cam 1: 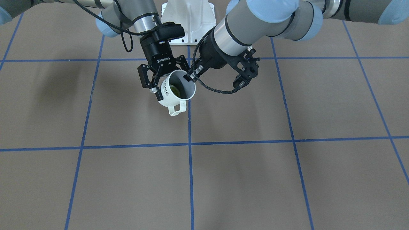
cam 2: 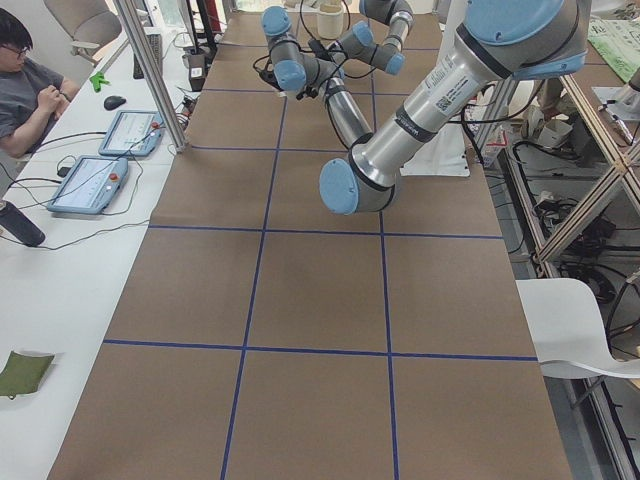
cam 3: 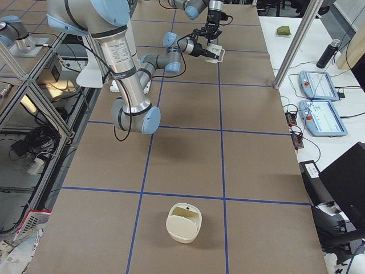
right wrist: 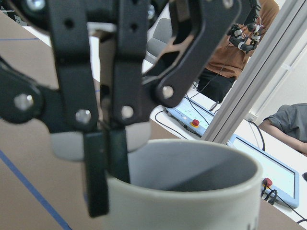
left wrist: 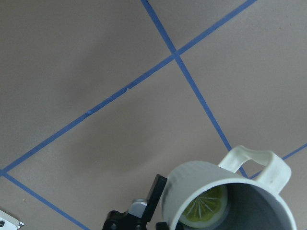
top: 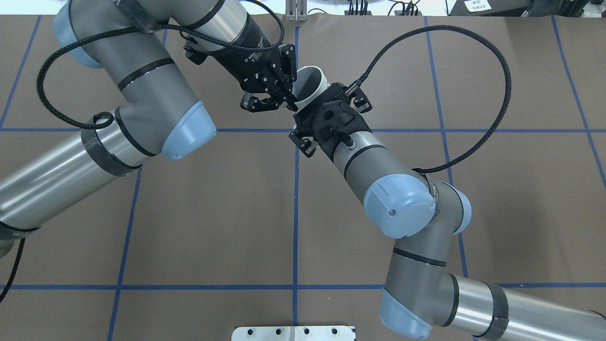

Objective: Left arm hands cup to right arm to dump lemon

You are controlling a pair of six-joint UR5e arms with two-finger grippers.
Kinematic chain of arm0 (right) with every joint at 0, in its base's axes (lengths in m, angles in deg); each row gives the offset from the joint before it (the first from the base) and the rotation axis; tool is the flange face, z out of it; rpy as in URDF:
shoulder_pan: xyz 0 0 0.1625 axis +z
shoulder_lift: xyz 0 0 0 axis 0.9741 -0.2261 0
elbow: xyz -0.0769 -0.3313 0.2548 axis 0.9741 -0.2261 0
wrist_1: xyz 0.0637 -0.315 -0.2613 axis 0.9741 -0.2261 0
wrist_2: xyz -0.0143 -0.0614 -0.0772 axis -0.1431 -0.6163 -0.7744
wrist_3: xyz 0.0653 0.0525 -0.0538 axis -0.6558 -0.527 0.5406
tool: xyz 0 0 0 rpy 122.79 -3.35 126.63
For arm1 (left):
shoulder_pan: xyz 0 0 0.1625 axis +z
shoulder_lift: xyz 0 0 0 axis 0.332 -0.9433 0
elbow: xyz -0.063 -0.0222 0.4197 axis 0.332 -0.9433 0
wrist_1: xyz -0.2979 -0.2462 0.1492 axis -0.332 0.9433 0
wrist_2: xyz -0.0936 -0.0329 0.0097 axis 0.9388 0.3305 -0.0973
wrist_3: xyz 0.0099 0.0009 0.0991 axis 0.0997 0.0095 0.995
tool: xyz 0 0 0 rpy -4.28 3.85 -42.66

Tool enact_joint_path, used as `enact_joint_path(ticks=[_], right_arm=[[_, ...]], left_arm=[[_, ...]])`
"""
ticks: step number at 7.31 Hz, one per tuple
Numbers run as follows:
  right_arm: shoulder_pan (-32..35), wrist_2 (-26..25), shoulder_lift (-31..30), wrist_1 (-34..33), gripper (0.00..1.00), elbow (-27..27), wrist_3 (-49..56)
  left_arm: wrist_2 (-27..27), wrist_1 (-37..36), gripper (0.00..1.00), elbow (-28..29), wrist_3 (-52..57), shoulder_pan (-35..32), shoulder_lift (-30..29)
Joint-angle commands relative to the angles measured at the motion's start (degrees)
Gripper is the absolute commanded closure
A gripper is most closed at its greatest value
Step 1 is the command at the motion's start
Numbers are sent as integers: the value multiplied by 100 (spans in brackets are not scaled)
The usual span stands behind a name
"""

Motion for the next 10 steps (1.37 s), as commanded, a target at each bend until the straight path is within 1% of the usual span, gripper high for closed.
enact_joint_path(ticks=[1,5,6,7,8,9,10], right_arm=[[0,-6,0,0,2,-6,0],[0,-6,-9,0,2,-6,0],[0,-6,-9,0,3,-6,9],[0,11,0,0,33,20,0],[0,11,0,17,64,38,-61],[17,29,0,18,78,47,-79],[26,38,-9,9,81,47,-79]], left_arm=[[11,6,100,-3,0,9,-12],[11,15,100,-118,9,18,5],[11,15,100,-118,9,18,5],[11,32,83,-118,79,18,23],[20,119,41,-109,184,18,40],[11,146,0,-118,220,9,49],[20,138,0,-118,377,-26,41]])
